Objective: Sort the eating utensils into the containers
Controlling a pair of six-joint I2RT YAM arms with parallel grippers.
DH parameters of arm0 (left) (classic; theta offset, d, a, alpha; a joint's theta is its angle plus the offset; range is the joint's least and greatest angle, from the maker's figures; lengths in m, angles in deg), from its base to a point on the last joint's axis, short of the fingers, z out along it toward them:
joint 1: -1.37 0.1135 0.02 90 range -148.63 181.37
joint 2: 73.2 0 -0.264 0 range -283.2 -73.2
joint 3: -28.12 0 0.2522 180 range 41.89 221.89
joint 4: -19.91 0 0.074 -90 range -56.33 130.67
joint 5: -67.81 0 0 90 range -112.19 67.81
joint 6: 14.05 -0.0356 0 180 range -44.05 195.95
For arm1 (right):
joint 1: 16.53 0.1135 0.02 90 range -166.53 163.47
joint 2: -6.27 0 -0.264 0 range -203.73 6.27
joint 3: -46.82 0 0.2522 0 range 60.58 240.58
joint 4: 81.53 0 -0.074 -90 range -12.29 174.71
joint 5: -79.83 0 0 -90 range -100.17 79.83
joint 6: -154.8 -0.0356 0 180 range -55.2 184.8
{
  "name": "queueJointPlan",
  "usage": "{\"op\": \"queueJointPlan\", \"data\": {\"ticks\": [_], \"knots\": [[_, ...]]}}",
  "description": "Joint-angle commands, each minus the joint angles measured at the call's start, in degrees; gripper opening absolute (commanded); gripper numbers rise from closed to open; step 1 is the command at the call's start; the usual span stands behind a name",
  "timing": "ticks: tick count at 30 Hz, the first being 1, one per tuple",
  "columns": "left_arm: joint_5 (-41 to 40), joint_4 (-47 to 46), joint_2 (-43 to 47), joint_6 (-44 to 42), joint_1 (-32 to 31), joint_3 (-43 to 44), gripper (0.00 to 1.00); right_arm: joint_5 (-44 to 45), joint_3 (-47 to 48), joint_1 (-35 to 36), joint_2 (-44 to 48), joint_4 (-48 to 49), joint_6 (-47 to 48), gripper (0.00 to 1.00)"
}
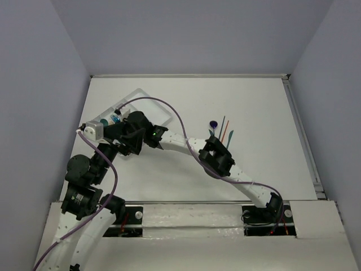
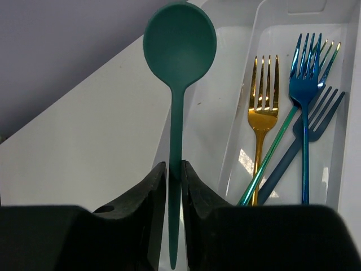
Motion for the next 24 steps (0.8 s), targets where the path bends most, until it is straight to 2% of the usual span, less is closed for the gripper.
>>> {"op": "queueJointPlan", "data": {"ticks": [1, 9, 12, 16, 19, 21, 24], "knots": [[0.44, -3.54, 0.14, 0.01, 0.32, 1.81, 0.99, 0.6, -0.07, 0.63, 1.23, 1.87, 1.05, 0.34], [0.53, -3.71, -0.03, 0.09, 0.32, 1.72, 0.99, 1.56, -1.12, 0.63, 3.33, 1.51, 1.75, 0.38], [0.53, -3.71, -0.03, 0.09, 0.32, 1.63, 0.99, 3.22, -5.86, 0.63, 7.11, 3.7, 1.49, 0.38], [0.62, -3.8, -0.03, 0.01, 0.32, 1.63, 0.99, 7.53, -14.65, -0.06, 15.1, 6.44, 1.66, 0.38], [0.53, -3.62, 0.05, 0.09, 0.32, 1.54, 0.99, 9.65, -25.18, -2.17, 24.14, 9.23, 0.87, 0.37], [0.44, -3.62, 0.32, 0.01, 0.32, 1.63, 0.99, 13.33, -36.16, -4.1, 32.58, 10.74, 0.08, 0.37], [0.18, -3.45, 0.58, -0.08, -0.21, 1.54, 0.99, 20.42, -46.36, -6.12, 42.23, 8.3, -0.88, 0.37]]}}
